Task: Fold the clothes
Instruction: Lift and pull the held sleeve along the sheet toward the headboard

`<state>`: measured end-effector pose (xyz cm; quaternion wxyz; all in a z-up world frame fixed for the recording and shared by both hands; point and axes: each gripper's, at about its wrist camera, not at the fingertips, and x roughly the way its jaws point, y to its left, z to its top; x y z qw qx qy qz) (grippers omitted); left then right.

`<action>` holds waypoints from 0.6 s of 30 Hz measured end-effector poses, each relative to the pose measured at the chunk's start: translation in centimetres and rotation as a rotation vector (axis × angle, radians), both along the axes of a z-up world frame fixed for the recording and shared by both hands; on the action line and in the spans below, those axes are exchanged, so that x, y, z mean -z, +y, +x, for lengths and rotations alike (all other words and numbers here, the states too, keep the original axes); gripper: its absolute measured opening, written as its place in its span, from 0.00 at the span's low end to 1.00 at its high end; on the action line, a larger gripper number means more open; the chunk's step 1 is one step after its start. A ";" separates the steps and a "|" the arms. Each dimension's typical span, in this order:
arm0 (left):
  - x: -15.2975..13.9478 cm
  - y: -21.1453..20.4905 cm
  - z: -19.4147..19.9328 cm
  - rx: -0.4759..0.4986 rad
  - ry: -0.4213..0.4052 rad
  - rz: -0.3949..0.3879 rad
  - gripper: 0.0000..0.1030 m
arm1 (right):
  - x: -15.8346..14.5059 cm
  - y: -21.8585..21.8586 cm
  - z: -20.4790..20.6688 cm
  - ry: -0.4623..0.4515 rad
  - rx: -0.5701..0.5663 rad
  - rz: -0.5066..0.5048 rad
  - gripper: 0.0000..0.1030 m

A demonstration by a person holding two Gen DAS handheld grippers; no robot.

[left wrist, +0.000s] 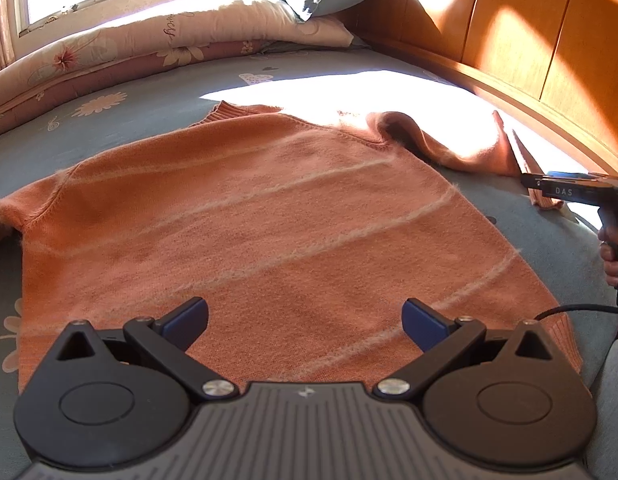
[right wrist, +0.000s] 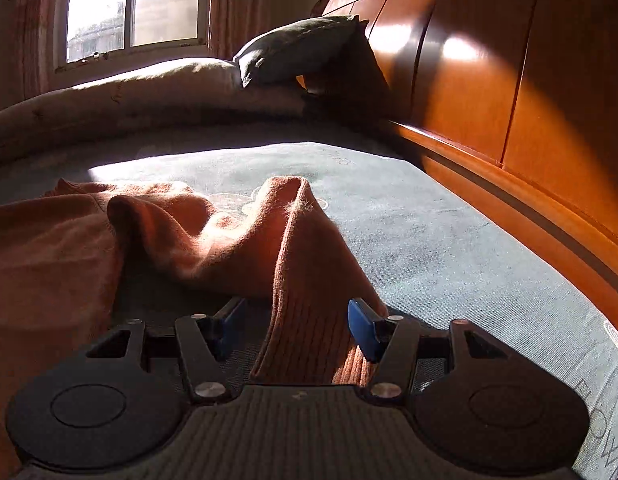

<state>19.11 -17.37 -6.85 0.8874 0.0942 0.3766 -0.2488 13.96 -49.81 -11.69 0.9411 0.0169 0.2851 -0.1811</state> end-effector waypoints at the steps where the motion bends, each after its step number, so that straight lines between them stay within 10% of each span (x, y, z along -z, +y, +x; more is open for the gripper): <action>1: 0.0 0.0 -0.1 0.006 -0.003 0.002 0.99 | 0.6 0.6 0.3 0.026 -0.005 -0.033 0.59; 7: 0.4 0.5 0.1 -0.016 0.017 -0.002 0.99 | 2.0 1.4 0.6 0.080 0.008 -0.235 0.57; 10: 0.5 0.5 0.1 -0.015 0.019 -0.008 0.99 | 1.0 -0.7 0.5 0.070 0.038 -0.219 0.43; 18: 1.1 -0.2 0.4 -0.008 0.032 0.000 0.99 | -2.7 -8.5 1.8 -0.016 0.161 -0.137 0.45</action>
